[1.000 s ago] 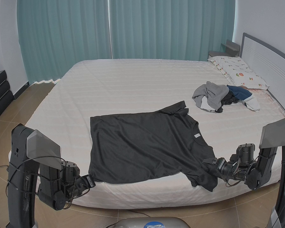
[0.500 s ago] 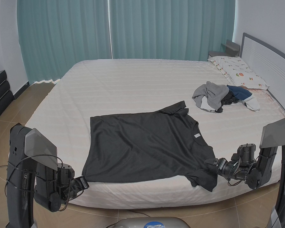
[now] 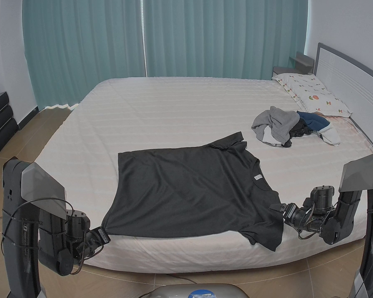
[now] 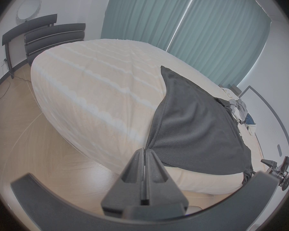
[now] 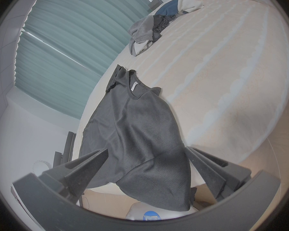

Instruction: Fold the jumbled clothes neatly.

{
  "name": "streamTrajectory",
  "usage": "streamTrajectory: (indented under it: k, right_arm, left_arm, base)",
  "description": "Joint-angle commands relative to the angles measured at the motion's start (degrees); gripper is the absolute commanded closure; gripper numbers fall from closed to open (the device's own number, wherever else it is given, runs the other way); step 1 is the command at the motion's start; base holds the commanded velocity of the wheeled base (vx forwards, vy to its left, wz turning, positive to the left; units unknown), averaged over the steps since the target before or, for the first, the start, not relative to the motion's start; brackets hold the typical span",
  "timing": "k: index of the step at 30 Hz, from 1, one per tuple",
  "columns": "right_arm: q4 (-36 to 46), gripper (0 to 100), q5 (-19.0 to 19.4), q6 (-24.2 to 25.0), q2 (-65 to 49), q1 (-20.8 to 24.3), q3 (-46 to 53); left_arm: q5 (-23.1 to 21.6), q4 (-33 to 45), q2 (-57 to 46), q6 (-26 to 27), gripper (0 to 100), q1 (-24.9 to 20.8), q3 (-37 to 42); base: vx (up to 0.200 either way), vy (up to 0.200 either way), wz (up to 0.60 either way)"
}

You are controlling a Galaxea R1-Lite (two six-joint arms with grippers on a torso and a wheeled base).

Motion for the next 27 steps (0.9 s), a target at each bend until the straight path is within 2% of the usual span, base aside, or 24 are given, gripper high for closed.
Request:
streamTrajectory:
  k: [1,12,18,19,23,27]
  right_arm:
    - [0.4,0,0.0,-0.1,1.2,-0.3,-1.6]
    - [0.6,0,-0.1,-0.1,3.1,0.0,-4.7]
    - [2.9,0,-1.7,-0.5,4.0,0.4,-8.1]
    - [3.6,100,-1.7,-0.6,3.9,0.4,-8.5]
    - [12.5,100,-1.8,-1.9,3.2,-0.2,-14.5]
    - [16.9,100,-1.8,-2.3,3.4,-1.2,-20.6]
  left_arm:
    - [0.1,0.1,-3.5,1.5,100,1.7,1.5]
    - [0.0,0.4,-3.3,4.2,100,2.5,2.7]
    - [-0.2,-0.2,-1.0,4.3,100,2.4,1.9]
    - [-0.2,-0.2,-1.0,4.2,100,2.4,1.9]
    - [0.0,-0.2,-0.9,4.3,100,2.7,1.7]
    - [0.0,-0.2,-0.8,4.3,100,2.7,1.5]
  base:
    - [0.000,0.000,0.00]
    - [0.000,0.000,0.00]
    - [0.000,0.000,0.00]
    - [0.000,0.000,0.00]
    - [0.000,0.000,0.00]
    - [0.000,0.000,0.00]
